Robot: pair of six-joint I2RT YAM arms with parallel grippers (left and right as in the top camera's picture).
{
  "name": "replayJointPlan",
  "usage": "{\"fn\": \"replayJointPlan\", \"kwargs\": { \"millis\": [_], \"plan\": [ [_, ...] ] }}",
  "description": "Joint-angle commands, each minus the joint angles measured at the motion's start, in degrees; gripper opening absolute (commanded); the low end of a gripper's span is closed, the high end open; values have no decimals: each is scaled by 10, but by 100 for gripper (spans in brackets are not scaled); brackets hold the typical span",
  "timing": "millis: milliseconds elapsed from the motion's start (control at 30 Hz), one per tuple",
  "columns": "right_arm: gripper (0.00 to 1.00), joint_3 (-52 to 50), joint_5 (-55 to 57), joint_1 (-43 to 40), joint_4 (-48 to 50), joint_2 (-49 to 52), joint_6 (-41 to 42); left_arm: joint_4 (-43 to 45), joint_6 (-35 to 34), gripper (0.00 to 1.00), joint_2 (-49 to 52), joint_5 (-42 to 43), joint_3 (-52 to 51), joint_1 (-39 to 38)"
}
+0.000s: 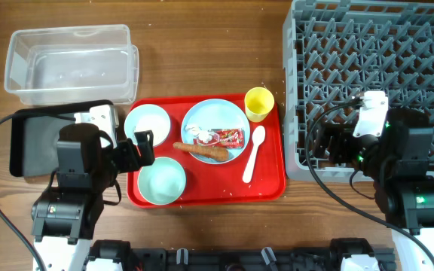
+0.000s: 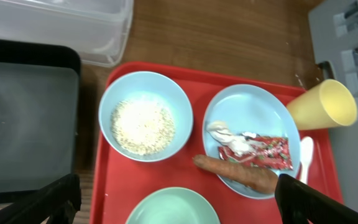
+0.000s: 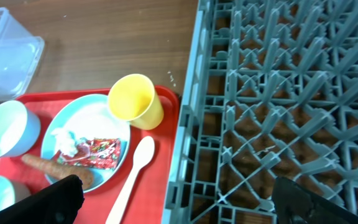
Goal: Sort waste into correct bins and load items into the dishwasher rack
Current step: 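Reach the left gripper to the yellow cup and grasp it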
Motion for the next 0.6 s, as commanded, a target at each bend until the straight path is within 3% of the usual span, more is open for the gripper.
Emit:
{"fn": "replayJointPlan", "kwargs": {
  "millis": [0, 333, 567],
  "plan": [
    [100, 13, -26, 2, -6, -3, 8, -4, -7, 100, 2, 34, 12, 5],
    [100, 13, -20, 2, -7, -2, 8, 75, -32, 100, 32, 34, 13, -1],
    [100, 13, -20, 2, -9, 10, 10, 86, -37, 100, 217, 33, 113, -58]
  ]
}}
